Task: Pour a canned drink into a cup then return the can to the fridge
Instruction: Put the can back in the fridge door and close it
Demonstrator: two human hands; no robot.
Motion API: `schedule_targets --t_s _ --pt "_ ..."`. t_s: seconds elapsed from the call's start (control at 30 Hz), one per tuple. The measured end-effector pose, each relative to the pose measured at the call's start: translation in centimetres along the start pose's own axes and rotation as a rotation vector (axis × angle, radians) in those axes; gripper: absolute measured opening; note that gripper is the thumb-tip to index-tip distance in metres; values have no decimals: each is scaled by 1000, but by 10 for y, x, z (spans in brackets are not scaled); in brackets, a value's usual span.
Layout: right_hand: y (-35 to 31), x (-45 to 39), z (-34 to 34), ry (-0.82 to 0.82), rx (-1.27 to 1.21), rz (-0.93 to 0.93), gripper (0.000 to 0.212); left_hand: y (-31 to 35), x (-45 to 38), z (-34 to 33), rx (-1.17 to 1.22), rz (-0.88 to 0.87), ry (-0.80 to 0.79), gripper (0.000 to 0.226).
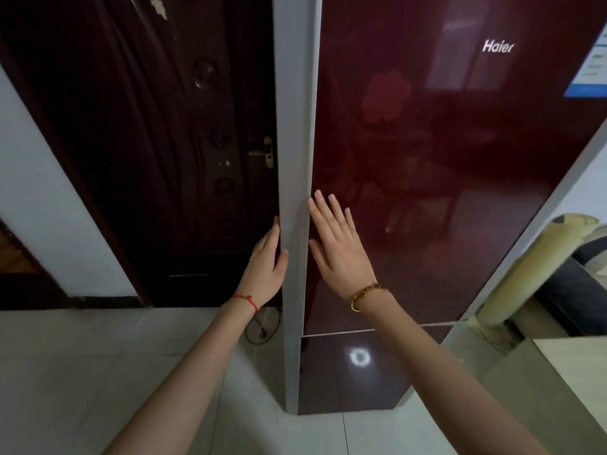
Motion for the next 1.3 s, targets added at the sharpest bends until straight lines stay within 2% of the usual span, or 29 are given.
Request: schedule_targets --t_s 0.27,0.53,1.03,1.3 --pt "14 -18 -21 5 67 9 67 -16 -25 -9 13 -11 48 63" --pt "13 -17 -17 29 3 -3 64 -24 -27 -1 -45 -120 7 67" --pt "3 59 -17 7 118 -300 62 -37 23 35 -190 -233 -133 68" --pt "-27 116 6 14 144 -462 58 -32 58 45 -143 -323 -219 62"
Point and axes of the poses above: each hand's wrist, its own x-axis away from the middle knuckle, its own z-axis out of the back of the hand, y = z × x, the point moved 5 cm from there along -x, towards the middle knuckle, and after that the axes turned 10 degrees about y, right-handed, at the moved point
